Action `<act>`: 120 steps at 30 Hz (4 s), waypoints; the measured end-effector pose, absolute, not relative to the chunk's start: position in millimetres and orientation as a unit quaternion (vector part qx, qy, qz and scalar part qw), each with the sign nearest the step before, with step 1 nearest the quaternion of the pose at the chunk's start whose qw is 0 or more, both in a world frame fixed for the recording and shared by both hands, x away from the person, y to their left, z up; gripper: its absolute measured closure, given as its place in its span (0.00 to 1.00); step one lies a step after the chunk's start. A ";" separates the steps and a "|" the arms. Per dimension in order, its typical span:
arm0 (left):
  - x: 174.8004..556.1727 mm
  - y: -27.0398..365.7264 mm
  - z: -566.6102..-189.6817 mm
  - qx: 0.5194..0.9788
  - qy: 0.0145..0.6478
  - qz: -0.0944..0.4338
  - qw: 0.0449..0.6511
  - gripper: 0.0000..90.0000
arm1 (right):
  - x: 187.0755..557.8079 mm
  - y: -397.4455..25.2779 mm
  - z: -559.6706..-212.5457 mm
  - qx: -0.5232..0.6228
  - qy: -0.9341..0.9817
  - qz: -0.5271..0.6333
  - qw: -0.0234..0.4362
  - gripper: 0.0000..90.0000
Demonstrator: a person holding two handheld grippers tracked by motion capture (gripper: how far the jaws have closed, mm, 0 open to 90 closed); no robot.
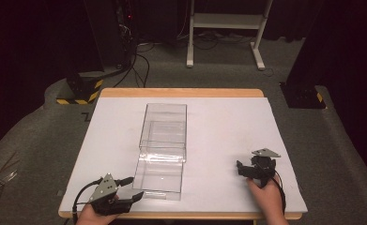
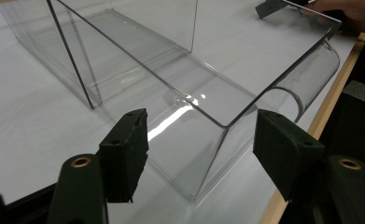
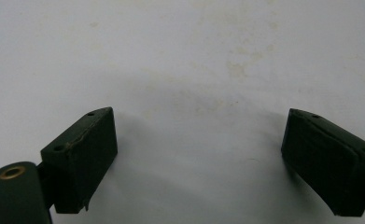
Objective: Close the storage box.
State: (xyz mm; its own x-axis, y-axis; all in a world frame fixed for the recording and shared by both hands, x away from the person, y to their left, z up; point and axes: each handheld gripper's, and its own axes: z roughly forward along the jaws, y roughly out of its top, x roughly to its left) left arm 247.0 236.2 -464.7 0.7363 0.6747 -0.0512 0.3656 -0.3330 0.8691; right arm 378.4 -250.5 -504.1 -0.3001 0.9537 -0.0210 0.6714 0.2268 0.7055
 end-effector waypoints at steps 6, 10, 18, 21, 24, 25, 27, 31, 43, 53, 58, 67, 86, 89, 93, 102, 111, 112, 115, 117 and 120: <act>245.7 231.7 -464.4 0.801 0.321 0.175 0.473 0.43 | 378.4 -250.5 -504.1 0.543 0.748 0.302 0.234 0.12; 246.2 230.5 -464.6 0.799 0.325 0.180 0.473 0.44 | 378.4 -250.5 -504.1 0.543 0.748 0.302 0.234 0.12; 248.4 226.3 -465.8 0.792 0.334 0.188 0.475 0.45 | 378.5 -250.5 -504.1 0.543 0.748 0.302 0.234 0.12; 249.1 224.9 -466.2 0.790 0.338 0.191 0.475 0.45 | 378.5 -250.6 -504.1 0.543 0.748 0.302 0.234 0.12; 250.4 223.4 -466.7 0.788 0.340 0.194 0.475 0.45 | 378.5 -250.6 -504.1 0.543 0.748 0.302 0.234 0.12; 251.4 222.5 -467.1 0.786 0.342 0.196 0.476 0.45 | 378.5 -250.5 -504.1 0.543 0.748 0.302 0.234 0.12; 252.5 222.2 -467.4 0.785 0.343 0.198 0.476 0.45 | 378.4 -250.4 -504.1 0.543 0.748 0.302 0.234 0.12; 254.8 221.7 -467.9 0.782 0.347 0.203 0.476 0.46 | 378.5 -250.5 -504.1 0.543 0.748 0.302 0.234 0.12; 264.5 219.2 -468.2 0.765 0.365 0.210 0.487 0.48 | 378.5 -250.5 -504.1 0.543 0.748 0.302 0.234 0.12; 267.2 216.0 -467.8 0.764 0.362 0.234 0.480 0.48 | 378.5 -250.6 -504.2 0.543 0.748 0.302 0.234 0.12; 268.0 215.8 -467.6 0.762 0.362 0.242 0.479 0.49 | 378.5 -250.6 -504.1 0.543 0.748 0.302 0.234 0.12; 276.9 213.9 -467.3 0.751 0.375 0.251 0.482 0.52 | 378.5 -250.6 -504.1 0.543 0.748 0.302 0.234 0.12; 288.6 204.9 -464.7 0.735 0.409 0.275 0.467 0.32 | 378.5 -250.7 -504.1 0.543 0.748 0.302 0.234 0.12; 291.0 206.1 -464.5 0.735 0.410 0.277 0.464 0.32 | 378.5 -250.7 -504.1 0.543 0.748 0.302 0.234 0.12; 293.2 206.4 -463.7 0.734 0.410 0.277 0.464 0.31 | 378.5 -250.7 -504.1 0.543 0.748 0.302 0.234 0.12; 303.5 205.6 -464.2 0.730 0.418 0.274 0.465 0.32 | 378.3 -250.5 -504.1 0.543 0.748 0.302 0.233 0.12; 315.8 204.5 -465.7 0.724 0.430 0.271 0.466 0.32 | 378.3 -250.5 -504.1 0.543 0.748 0.302 0.234 0.12; 318.4 204.6 -466.1 0.724 0.431 0.269 0.465 0.32 | 378.3 -250.5 -504.1 0.543 0.748 0.302 0.234 0.12; 322.7 203.8 -466.5 0.723 0.434 0.270 0.465 0.32 | 378.3 -250.5 -504.1 0.543 0.748 0.302 0.233 0.12; 324.2 203.8 -466.6 0.723 0.435 0.270 0.464 0.32 | 378.3 -250.5 -504.1 0.543 0.748 0.302 0.234 0.12; 329.5 203.8 -466.9 0.719 0.442 0.268 0.465 0.31 | 378.3 -250.5 -504.1 0.543 0.748 0.302 0.233 0.12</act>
